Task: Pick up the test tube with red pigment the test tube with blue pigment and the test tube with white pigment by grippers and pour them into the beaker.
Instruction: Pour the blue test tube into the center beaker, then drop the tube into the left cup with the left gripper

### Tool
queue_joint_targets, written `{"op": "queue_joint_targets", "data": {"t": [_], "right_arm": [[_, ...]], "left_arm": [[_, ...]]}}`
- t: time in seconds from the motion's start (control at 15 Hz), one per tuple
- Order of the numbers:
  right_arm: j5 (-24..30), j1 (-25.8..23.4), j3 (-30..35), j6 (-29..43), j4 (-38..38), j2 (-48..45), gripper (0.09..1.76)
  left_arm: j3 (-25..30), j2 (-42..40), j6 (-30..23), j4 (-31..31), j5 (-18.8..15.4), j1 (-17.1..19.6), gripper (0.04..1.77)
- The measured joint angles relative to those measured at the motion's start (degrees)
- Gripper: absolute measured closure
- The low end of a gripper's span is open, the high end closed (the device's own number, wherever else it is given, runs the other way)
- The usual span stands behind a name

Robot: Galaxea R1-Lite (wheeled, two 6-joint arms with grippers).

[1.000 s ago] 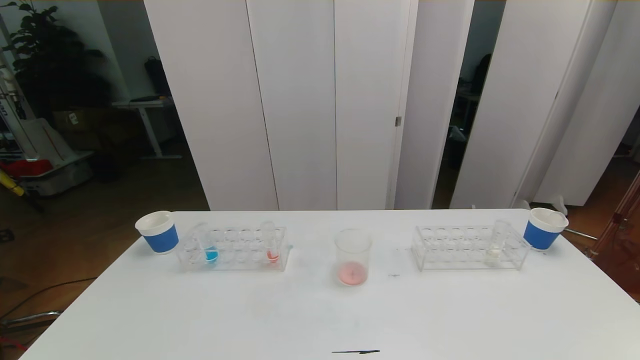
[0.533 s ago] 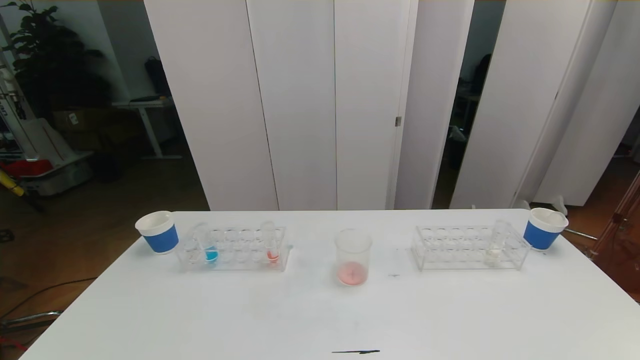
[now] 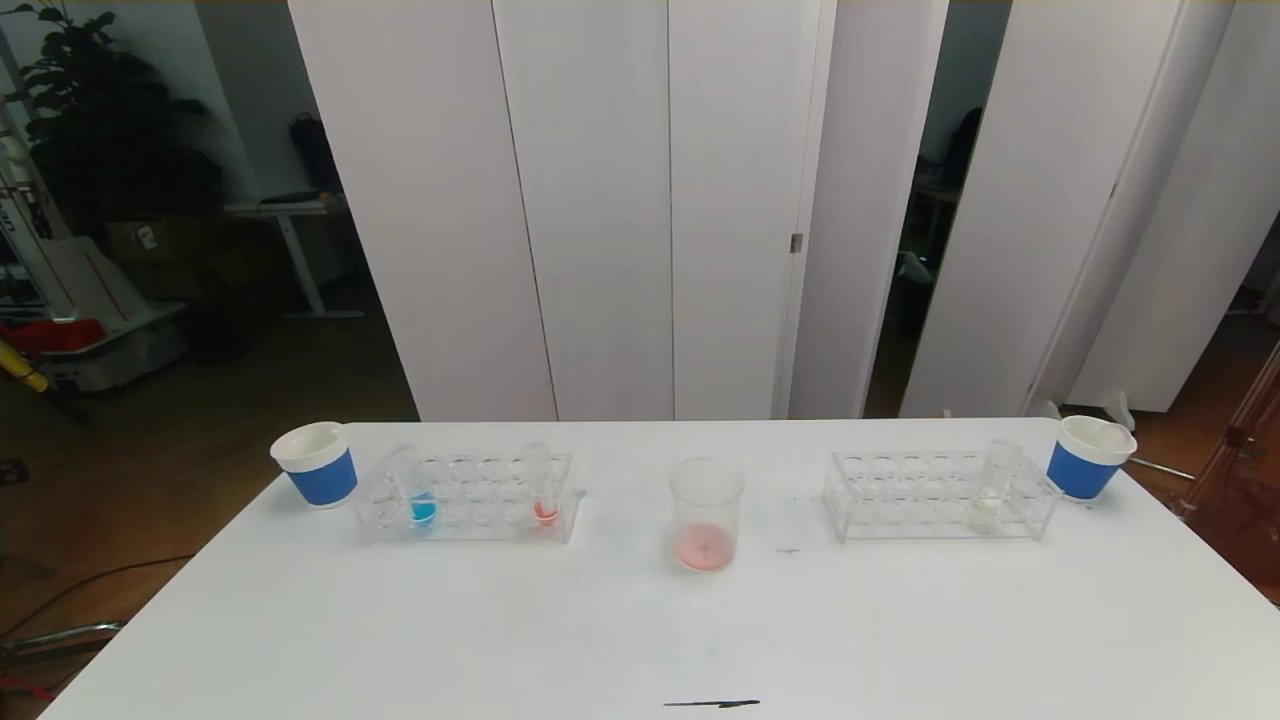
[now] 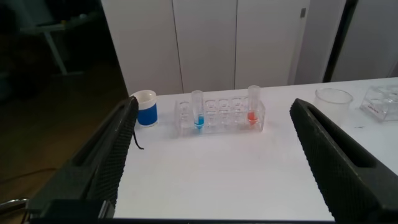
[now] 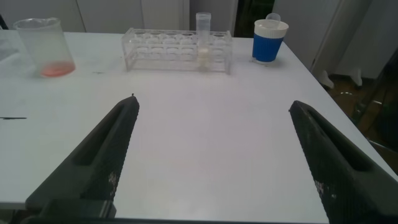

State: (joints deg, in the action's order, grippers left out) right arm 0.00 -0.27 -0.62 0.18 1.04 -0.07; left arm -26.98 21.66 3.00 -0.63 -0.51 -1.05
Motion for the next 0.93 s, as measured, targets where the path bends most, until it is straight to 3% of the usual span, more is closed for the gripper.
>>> {"op": "queue_joint_targets", "data": {"t": [0.47, 0.93], "right_arm": [[0.0, 0.0, 0.0, 0.0, 0.0, 0.0, 0.12], [0.0, 0.0, 0.0, 0.0, 0.0, 0.0, 0.12]], "left_arm": [[-7.3, 29.9, -1.8, -15.0, -0.1, -1.5, 0.07], [-7.5, 58.6, -2.6, -34.7, 0.0, -1.8, 0.07]]}}
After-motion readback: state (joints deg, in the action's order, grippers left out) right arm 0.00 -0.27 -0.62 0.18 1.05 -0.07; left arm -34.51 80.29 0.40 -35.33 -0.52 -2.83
